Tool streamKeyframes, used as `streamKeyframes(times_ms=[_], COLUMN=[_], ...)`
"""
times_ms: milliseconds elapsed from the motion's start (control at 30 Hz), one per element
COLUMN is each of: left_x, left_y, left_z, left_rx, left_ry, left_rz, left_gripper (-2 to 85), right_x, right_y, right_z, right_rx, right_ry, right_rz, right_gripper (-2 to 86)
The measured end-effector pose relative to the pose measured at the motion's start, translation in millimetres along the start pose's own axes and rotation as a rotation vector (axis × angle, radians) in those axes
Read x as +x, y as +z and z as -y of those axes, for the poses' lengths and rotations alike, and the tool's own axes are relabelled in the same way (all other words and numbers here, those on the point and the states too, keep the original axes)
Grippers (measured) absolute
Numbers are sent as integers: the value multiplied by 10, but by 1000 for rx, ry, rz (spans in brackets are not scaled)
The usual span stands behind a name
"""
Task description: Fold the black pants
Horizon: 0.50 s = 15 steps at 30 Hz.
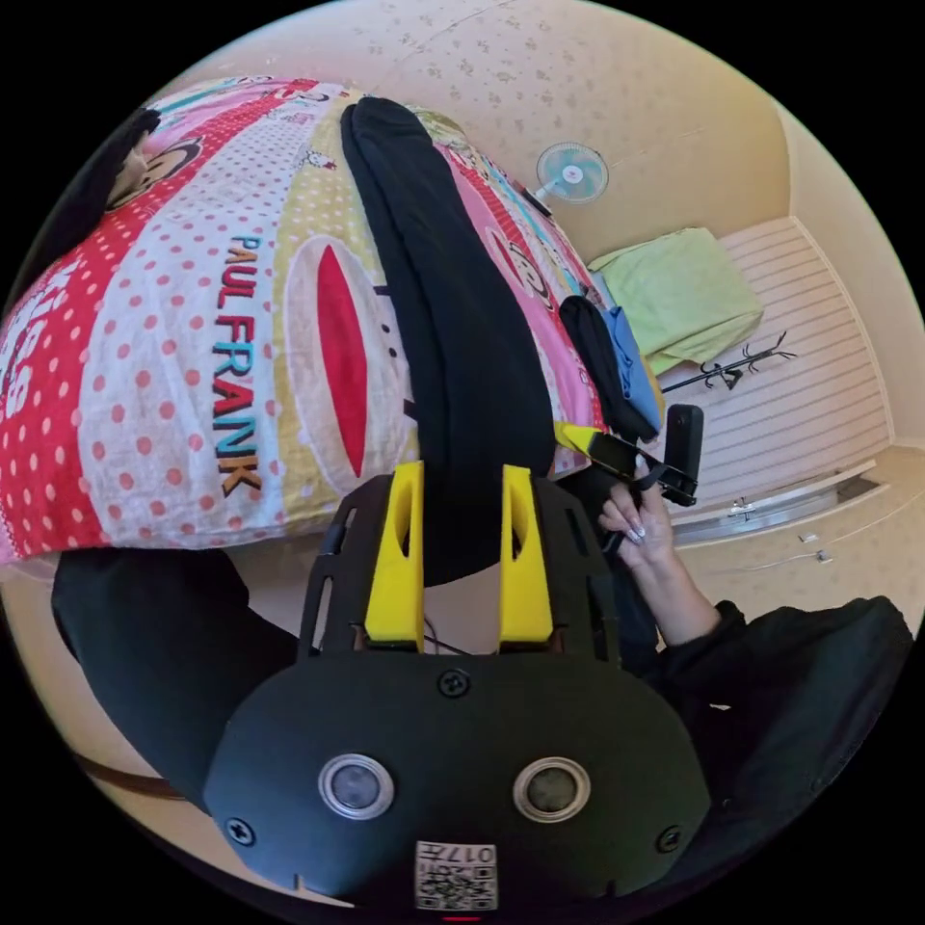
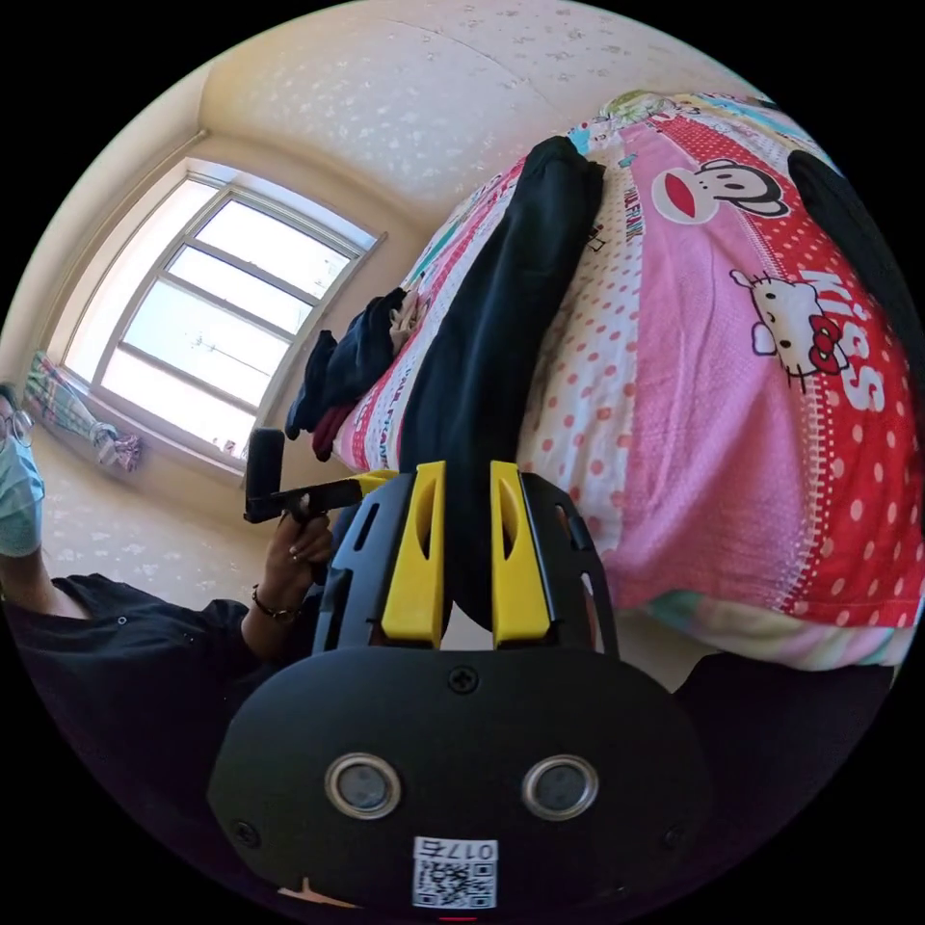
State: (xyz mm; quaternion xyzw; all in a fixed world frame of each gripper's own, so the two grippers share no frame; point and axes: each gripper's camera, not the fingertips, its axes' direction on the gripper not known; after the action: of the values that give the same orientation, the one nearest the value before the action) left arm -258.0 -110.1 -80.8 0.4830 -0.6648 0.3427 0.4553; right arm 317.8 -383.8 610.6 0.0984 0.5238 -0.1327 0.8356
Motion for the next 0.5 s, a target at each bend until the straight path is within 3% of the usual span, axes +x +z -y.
streamKeyframes(times_ms=[267, 433, 500], left_x=[277, 625, 616], left_y=[53, -310, -231], left_z=[48, -63, -76], left_rx=[-23, 3, -29], left_ry=[-46, 41, 28], left_rz=[76, 108, 167], left_gripper=[40, -2, -5], right_x=[-291, -460, -452], right_y=[48, -154, -60], right_z=[-39, 58, 88], right_rx=[-41, -57, -154], right_ry=[-113, -208, -245], right_rz=[-206, -18, 128], right_gripper=[24, 10, 10])
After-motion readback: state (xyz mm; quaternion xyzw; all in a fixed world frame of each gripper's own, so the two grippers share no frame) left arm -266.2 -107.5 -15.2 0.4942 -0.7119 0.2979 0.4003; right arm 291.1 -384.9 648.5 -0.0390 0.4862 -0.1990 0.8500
